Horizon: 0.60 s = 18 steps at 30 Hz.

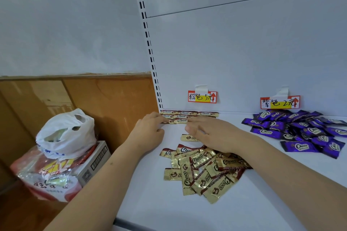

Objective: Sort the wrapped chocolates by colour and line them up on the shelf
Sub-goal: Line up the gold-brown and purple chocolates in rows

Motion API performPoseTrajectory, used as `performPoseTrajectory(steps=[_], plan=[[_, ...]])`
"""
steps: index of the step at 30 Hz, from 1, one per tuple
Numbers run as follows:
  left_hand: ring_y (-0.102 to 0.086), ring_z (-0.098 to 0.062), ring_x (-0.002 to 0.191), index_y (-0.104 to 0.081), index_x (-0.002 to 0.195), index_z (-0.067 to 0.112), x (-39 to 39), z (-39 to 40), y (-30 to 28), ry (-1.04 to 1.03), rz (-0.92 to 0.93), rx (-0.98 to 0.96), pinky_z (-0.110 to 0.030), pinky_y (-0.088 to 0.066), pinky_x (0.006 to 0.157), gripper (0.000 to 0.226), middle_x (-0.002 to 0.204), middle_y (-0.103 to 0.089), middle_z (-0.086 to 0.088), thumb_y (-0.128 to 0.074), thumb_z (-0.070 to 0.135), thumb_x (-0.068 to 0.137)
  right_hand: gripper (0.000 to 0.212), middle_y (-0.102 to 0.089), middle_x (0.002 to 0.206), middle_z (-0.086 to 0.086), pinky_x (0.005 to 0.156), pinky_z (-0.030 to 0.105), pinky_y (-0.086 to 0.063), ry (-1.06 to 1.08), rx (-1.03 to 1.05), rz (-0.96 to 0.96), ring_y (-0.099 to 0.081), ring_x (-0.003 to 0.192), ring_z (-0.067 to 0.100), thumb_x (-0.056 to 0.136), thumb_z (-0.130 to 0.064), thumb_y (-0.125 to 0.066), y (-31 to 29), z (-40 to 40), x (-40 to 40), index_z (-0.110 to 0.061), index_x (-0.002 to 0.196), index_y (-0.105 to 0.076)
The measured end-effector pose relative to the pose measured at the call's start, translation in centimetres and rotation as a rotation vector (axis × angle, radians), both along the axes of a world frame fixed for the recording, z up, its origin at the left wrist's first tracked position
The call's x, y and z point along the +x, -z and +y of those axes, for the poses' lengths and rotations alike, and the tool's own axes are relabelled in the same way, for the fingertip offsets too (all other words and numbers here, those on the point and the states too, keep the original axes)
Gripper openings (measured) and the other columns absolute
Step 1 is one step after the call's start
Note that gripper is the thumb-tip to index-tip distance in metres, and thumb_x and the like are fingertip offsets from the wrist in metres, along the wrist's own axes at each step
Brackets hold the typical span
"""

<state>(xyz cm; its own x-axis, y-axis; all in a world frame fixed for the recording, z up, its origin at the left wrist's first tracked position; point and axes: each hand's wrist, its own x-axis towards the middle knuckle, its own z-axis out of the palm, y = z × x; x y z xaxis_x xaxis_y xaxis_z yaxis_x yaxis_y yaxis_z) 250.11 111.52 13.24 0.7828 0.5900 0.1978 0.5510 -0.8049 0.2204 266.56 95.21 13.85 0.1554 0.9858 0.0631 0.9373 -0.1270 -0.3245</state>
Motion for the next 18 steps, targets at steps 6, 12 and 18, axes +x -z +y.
performPoseTrajectory(steps=[6, 12, 18], plan=[[-0.043, -0.015, 0.127, -0.053, 0.136, 0.030, 0.0, 0.2, 0.1, -0.008, 0.004, -0.007, -0.034, -0.032, 0.106, 0.043, 0.142, -0.046, 0.007, -0.043, 0.017, 0.097, 0.089, -0.030, 0.158, -0.013, 0.121, 0.039, -0.020, -0.003, -0.003, 0.016, -0.022, 0.146, 0.007, 0.082, -0.077, 0.001, 0.4, 0.1, 0.4, -0.032, 0.148, -0.040], [-0.042, -0.016, 0.128, -0.052, 0.138, 0.030, -0.2, 0.3, 0.1, -0.027, -0.026, -0.027, -0.036, -0.033, 0.108, 0.044, 0.143, -0.045, 0.005, -0.043, 0.018, 0.097, 0.077, -0.025, 0.159, -0.015, 0.121, 0.035, -0.017, 0.003, 0.010, 0.042, -0.018, 0.146, 0.004, 0.091, -0.071, -0.006, 0.3, 0.0, 0.4, -0.033, 0.148, -0.039], [-0.051, -0.005, 0.112, -0.062, 0.122, 0.037, -0.1, -1.1, -0.1, 0.076, -0.253, -0.175, -0.028, -0.045, 0.098, 0.029, 0.121, -0.055, 0.014, -0.052, 0.025, 0.097, 0.034, -0.057, 0.119, -0.012, 0.093, 0.030, -0.046, 0.093, 0.137, -0.025, -0.054, 0.105, 0.006, 0.099, -0.048, -0.042, -0.9, -1.3, 2.2, -0.029, 0.120, -0.061]])
